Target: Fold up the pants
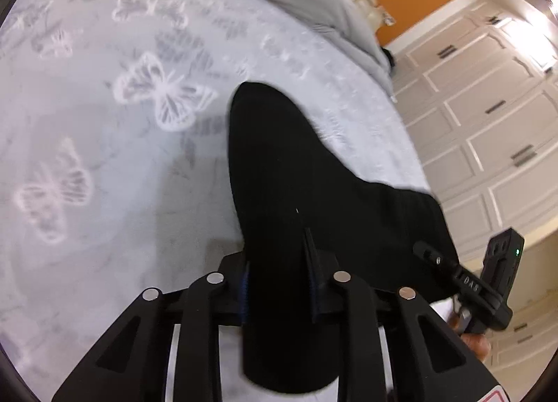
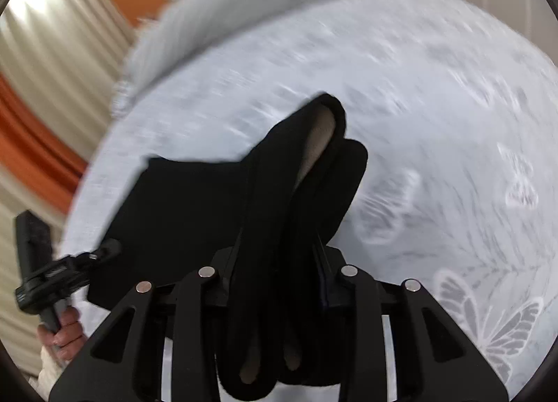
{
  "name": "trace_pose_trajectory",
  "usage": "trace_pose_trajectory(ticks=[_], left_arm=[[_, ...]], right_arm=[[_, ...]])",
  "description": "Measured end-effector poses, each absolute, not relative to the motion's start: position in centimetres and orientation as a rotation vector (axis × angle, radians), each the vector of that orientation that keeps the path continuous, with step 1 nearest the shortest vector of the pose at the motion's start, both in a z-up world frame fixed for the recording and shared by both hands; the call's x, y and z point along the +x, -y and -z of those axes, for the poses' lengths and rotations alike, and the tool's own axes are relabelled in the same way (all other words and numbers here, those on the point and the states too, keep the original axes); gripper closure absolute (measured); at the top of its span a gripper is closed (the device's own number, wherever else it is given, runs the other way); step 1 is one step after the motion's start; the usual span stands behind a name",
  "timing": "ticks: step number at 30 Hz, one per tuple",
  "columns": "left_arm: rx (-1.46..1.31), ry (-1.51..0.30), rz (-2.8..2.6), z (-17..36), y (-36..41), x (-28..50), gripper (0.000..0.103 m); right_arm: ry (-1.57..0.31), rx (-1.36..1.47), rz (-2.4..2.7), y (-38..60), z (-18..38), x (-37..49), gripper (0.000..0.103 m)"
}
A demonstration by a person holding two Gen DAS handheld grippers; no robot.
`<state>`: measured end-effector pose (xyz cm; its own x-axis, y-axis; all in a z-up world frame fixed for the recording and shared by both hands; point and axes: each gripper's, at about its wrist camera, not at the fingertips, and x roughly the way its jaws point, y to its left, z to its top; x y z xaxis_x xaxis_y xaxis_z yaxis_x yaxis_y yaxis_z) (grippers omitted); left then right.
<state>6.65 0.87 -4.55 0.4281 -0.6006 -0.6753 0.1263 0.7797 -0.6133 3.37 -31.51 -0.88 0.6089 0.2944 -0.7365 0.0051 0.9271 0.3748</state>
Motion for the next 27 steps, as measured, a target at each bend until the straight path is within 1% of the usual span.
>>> trace_pose_trajectory(ticks=[1, 2, 3, 4, 5, 6, 8, 10, 11, 12, 13, 14, 15, 16, 17, 18, 20, 21, 22, 24, 25, 26, 27], left_arm=[[-0.51, -1.036, 0.484, 3.8, -1.6, 5.8, 0.082], [-0.484, -1.035, 0.463, 3.5, -2.5, 5.0, 0.079], [-0.433, -1.037, 0.39, 3.7, -3.5, 4.2, 0.072], [-0.398, -1.047, 0.348, 4.3, -3.9, 4.0, 0.071], [-0.333, -1.071, 0.279, 5.4, -4.3, 4.0, 0.07], [-0.302, -1.073, 0.242, 6.0, -4.9, 3.9, 0.071], [-0.279, -1.038, 0.229, 5.8, -5.4, 3.4, 0.071], [-0.223, -0.97, 0.218, 4.1, -5.6, 2.3, 0.059], [-0.201, -0.931, 0.204, 3.3, -5.6, 1.7, 0.046], [-0.191, -0.902, 0.19, 2.8, -5.6, 1.3, 0.04], [-0.181, -0.876, 0.18, 2.3, -5.4, 0.9, 0.039], [-0.155, -0.853, 0.178, 1.7, -4.8, 0.5, 0.039], [-0.131, -0.845, 0.179, 1.6, -4.3, 0.8, 0.039], [-0.104, -0.837, 0.178, 1.3, -3.6, 0.6, 0.039], [-0.082, -0.83, 0.174, 1.2, -3.0, 0.5, 0.039], [-0.072, -0.83, 0.176, 1.1, -2.6, 1.0, 0.039], [-0.069, -0.838, 0.191, 1.1, -1.6, 1.3, 0.038], [-0.074, -0.843, 0.196, 1.2, -1.2, 1.8, 0.035], [-0.078, -0.848, 0.199, 1.3, -1.0, 1.9, 0.033], [-0.075, -0.866, 0.186, 2.1, -0.8, 2.7, 0.03], [-0.073, -0.885, 0.181, 2.7, -0.7, 3.0, 0.03], [-0.077, -0.901, 0.182, 3.1, -0.6, 3.1, 0.03], [-0.099, -0.932, 0.191, 3.7, -0.9, 3.4, 0.03]], right_arm=[[-0.907, 0.329, -0.194, 30.8, 0.7, 2.8, 0.07], [-0.945, 0.303, -0.193, 30.3, 1.5, 2.7, 0.06], [-0.983, 0.288, -0.185, 29.9, 2.4, 3.1, 0.041], [-1.059, 0.251, -0.127, 29.5, 4.2, 3.4, 0.035], [-1.091, 0.226, -0.078, 29.3, 5.1, 3.6, 0.035], [-1.097, 0.21, -0.05, 29.3, 5.4, 3.5, 0.036], [-1.025, 0.231, -0.075, 29.4, 4.1, 2.6, 0.035], [-0.947, 0.215, -0.105, 29.0, 2.4, 1.9, 0.032], [-0.941, 0.198, -0.103, 28.7, 2.3, 2.0, 0.027], [-0.952, 0.181, -0.09, 28.4, 2.5, 2.4, 0.025], [-0.981, 0.168, -0.077, 28.2, 3.5, 3.2, 0.025], [-1.007, 0.165, -0.072, 27.9, 4.5, 3.8, 0.036], [-1.036, 0.164, -0.064, 27.5, 5.4, 4.4, 0.074], [-1.039, 0.157, -0.068, 26.7, 5.5, 4.9, 0.08], [-1.0, 0.131, -0.065, 26.2, 4.6, 4.8, 0.083], [-0.959, 0.12, -0.087, 25.5, 3.2, 4.6, 0.089], [-0.838, 0.114, -0.165, 24.8, -0.5, 3.0, 0.089], [-0.799, 0.096, -0.165, 24.8, -1.5, 2.4, 0.089], [-0.805, 0.089, -0.149, 25.4, -1.2, 2.4, 0.087], [-0.949, 0.068, -0.083, 26.7, 2.2, 3.9, 0.066], [-1.061, 0.076, 0.003, 27.9, 4.7, 4.6, 0.065], [-1.086, 0.145, 0.013, 29.0, 5.7, 4.6, 0.059], [-1.064, 0.213, -0.004, 29.9, 5.5, 4.1, 0.055]])
